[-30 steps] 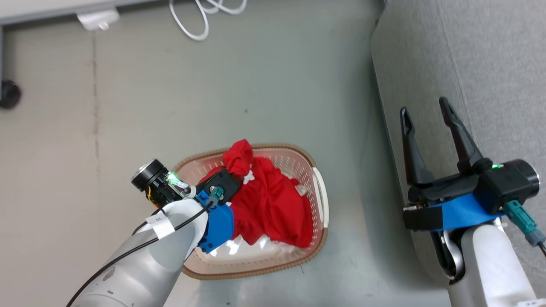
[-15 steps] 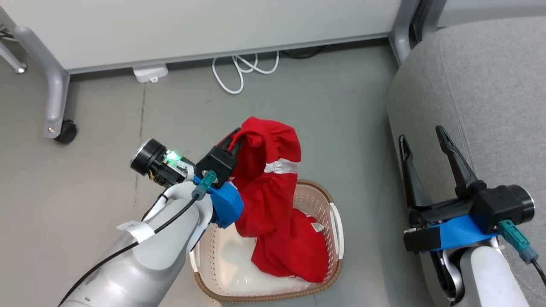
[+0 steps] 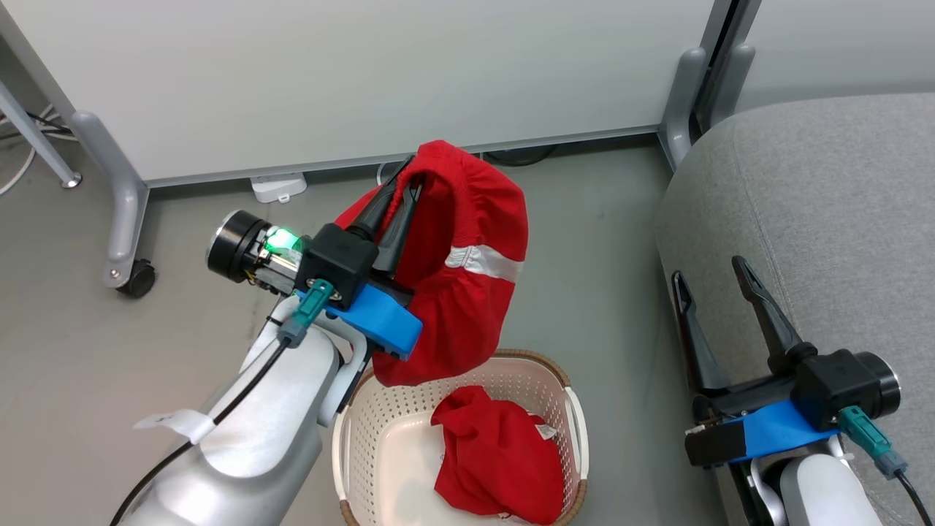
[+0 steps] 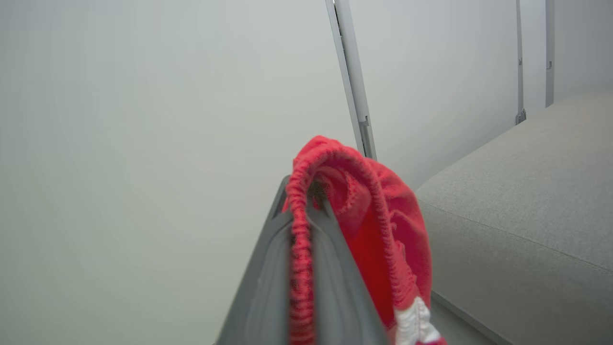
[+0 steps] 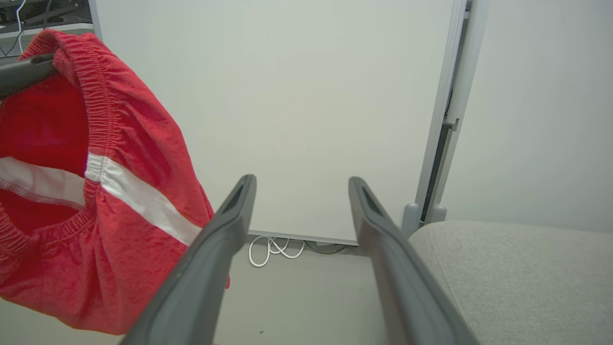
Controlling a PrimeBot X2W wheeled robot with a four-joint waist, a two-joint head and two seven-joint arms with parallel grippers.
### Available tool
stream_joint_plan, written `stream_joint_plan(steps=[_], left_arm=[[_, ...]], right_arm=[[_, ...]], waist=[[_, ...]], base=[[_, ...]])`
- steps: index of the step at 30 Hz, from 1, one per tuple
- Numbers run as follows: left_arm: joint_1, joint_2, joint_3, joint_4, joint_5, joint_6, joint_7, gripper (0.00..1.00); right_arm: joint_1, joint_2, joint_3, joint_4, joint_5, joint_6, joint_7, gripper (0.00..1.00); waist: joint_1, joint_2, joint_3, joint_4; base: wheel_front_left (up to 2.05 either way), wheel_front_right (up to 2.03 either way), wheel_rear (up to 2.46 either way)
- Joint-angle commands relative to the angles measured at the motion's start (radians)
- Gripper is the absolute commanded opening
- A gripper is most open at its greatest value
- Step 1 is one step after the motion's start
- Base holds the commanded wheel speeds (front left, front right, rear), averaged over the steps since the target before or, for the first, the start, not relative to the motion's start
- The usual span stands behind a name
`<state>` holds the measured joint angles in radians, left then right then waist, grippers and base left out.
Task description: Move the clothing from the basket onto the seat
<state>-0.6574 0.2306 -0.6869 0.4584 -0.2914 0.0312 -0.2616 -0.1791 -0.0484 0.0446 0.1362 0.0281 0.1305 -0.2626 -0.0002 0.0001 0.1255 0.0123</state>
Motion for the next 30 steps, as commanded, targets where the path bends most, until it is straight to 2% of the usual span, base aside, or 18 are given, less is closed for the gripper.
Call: stream_joint_plan(steps=[1,6,12,23,30], left_arm=[[0.016,-0.007,0.02,-0.019,-0.01,-0.009,-0.005,0.0],[0.045,-0.034,0.081,-0.079,-0.024,-0.05,-0.005,0.0],[0.069,-0.066,0.094,-0.114,-0.027,-0.09,-0.005,0.0],[0.091,-0.084,0.115,-0.122,-0.008,-0.11,-0.005,0.0],[0.081,-0.092,0.123,-0.12,0.005,-0.121,-0.005,0.0]], right_arm=[[0.016,-0.004,0.002,-0.001,0.002,0.0,-0.003,1.0],[0.033,-0.004,0.008,0.0,0.009,0.0,-0.003,1.0],[0.049,-0.004,0.013,-0.003,0.019,0.0,-0.003,1.0],[0.043,-0.003,0.032,-0.027,0.035,0.0,-0.003,1.0],[-0.039,-0.01,0.117,-0.043,-0.003,0.0,-0.003,1.0]], waist=[[0.0002,-0.0001,-0.01,-0.002],[0.0002,-0.0001,-0.03,-0.004],[0.0002,-0.0001,-0.047,-0.005],[0.0002,-0.0001,-0.044,-0.01],[0.0002,-0.0001,-0.031,-0.008]], base=[[0.0,0.0,0.0],[0.0,0.0,0.0],[0.0,0.0,0.0],[0.0,0.0,0.0],[0.0,0.0,0.0]])
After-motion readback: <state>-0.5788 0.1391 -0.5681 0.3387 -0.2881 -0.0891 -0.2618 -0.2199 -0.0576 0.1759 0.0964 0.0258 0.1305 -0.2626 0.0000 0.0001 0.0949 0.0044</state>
